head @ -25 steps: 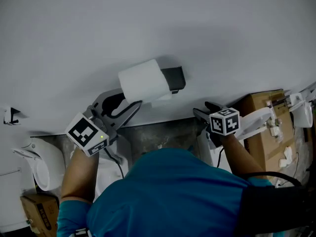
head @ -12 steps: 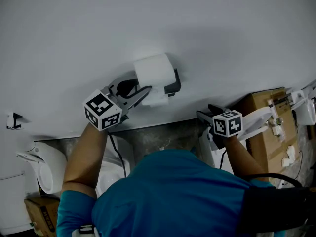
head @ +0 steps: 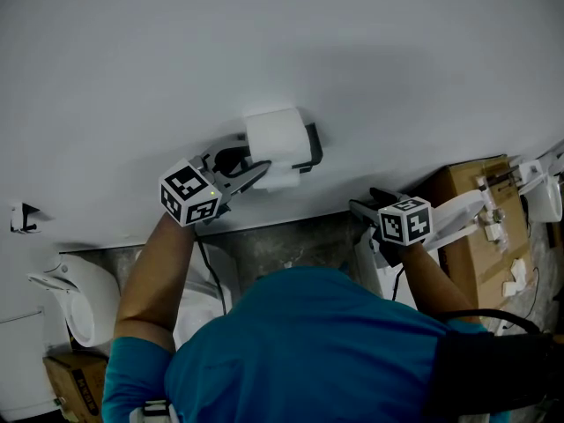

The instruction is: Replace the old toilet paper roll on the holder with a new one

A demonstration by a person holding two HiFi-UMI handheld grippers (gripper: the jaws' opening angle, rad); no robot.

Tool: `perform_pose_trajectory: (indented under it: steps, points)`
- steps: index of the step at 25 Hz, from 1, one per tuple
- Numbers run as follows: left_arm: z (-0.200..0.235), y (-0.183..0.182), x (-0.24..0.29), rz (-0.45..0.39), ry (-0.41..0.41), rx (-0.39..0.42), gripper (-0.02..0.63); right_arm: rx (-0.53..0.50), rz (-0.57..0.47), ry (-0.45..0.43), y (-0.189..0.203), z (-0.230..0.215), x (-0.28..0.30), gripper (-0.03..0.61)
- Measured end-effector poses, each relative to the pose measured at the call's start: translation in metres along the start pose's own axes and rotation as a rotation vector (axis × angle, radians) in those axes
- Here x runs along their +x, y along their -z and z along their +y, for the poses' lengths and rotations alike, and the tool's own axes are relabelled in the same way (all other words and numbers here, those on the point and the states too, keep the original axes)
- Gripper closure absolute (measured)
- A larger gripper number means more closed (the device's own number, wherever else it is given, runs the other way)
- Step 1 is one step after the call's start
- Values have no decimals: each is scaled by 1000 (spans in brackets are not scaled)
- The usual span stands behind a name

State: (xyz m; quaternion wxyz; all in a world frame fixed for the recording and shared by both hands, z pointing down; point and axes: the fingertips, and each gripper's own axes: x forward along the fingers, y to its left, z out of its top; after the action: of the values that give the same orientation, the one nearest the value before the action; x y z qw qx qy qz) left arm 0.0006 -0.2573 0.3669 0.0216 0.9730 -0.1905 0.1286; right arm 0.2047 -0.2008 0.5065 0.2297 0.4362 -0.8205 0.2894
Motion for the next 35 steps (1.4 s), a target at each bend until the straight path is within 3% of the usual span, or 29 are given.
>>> perform_pose_trajectory:
  steps: [3, 8, 13, 22, 28, 30, 32, 35]
  points:
    - [-1, 1, -2, 11, -30, 0, 452, -7, -11, -3, -6, 4, -2, 298]
    - [-3, -5, -5, 12, -72, 5, 332, -18, -26, -7, -15, 7, -3, 298]
    - [-6, -10, -11, -15, -92, -8, 279, -32, -33, -17, -22, 13, -1, 298]
    - [-1, -24, -73, -158, -202, -84, 270, -58, -104, -42, -54, 20, -10, 298]
    - [-3, -9, -132, -232, -313, -193, 272, -117, -267, -130, -112, 41, -42, 304]
    - [-9, -5, -148, -277, -346, -228, 273, -137, -351, -191, -133, 56, -57, 344]
    - [-19, -2, -159, -318, -386, -245, 328, -158, -437, -250, -148, 71, -71, 416]
    - [-31, 5, -169, -341, -458, -242, 560, -211, -522, -298, -156, 89, -81, 504]
